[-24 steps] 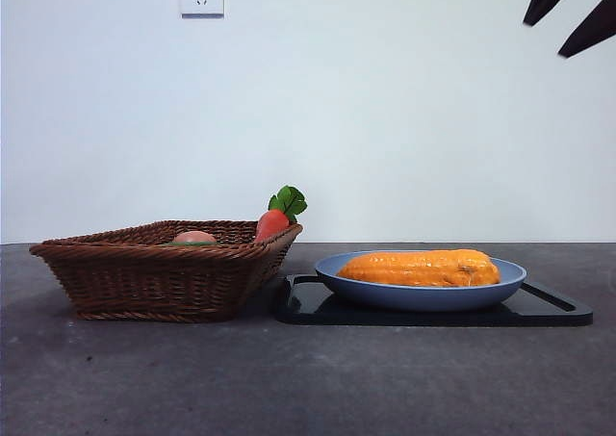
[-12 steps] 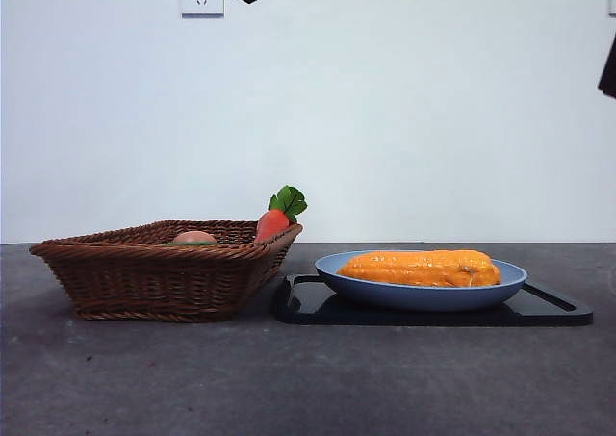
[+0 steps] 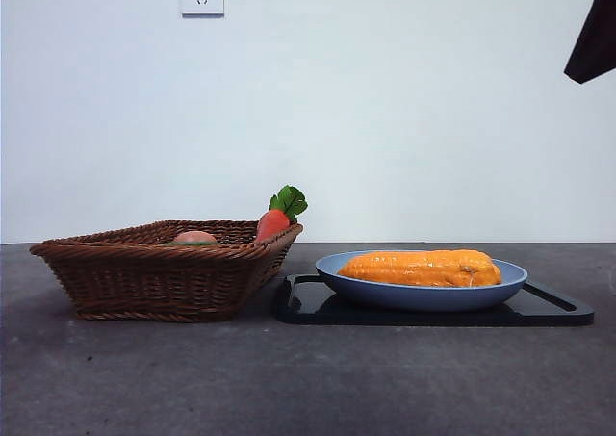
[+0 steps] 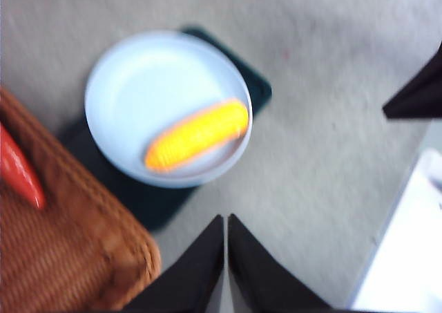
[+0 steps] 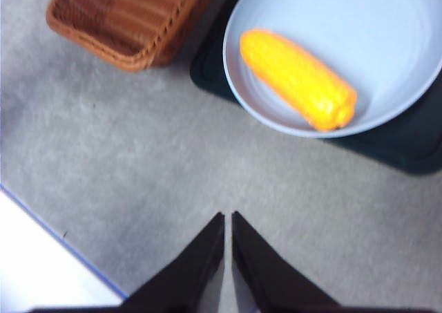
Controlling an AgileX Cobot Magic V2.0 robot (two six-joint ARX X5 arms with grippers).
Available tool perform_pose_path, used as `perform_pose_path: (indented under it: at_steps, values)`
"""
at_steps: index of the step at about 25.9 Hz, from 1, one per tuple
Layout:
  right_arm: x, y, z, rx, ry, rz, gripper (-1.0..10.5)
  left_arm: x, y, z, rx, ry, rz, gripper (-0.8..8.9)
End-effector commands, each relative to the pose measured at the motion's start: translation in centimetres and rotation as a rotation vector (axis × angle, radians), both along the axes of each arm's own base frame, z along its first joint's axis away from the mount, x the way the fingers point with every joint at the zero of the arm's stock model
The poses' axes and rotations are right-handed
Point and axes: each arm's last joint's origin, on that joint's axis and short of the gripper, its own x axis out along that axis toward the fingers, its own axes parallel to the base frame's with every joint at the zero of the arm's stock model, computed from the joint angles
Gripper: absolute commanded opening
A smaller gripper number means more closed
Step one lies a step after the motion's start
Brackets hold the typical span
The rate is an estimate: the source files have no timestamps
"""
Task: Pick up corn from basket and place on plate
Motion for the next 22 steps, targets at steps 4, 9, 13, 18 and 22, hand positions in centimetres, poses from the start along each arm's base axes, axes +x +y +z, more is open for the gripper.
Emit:
perform_pose_path:
  at_steps: [4, 9, 13, 18, 22]
  values:
    - [0.5, 0.2, 0.6, 0.016, -0.071, 0.008, 0.0, 0.9, -0.6, 1.1, -0.067, -0.111, -0.004, 0.08]
    - [0.8, 0.3, 1.0, 0.033, -0.123, 0.008, 0.0, 0.6, 3.4, 4.1, -0.114, -0.31, 0.067, 0.08]
    - [1.0, 0.4, 1.2, 0.04, -0.15, 0.008, 0.0, -2.6, 9.8, 5.6, -0.178, -0.539, 0.24, 0.08]
    - [1.2, 0.5, 1.5, 0.053, -0.191, 0.008, 0.0, -7.7, 15.4, 1.8, -0.199, -0.774, 0.464, 0.08]
    - [1.4, 0.5, 1.7, 0.06, -0.214, 0.007, 0.0, -10.2, 17.1, -2.1, -0.174, -0.849, 0.57, 0.08]
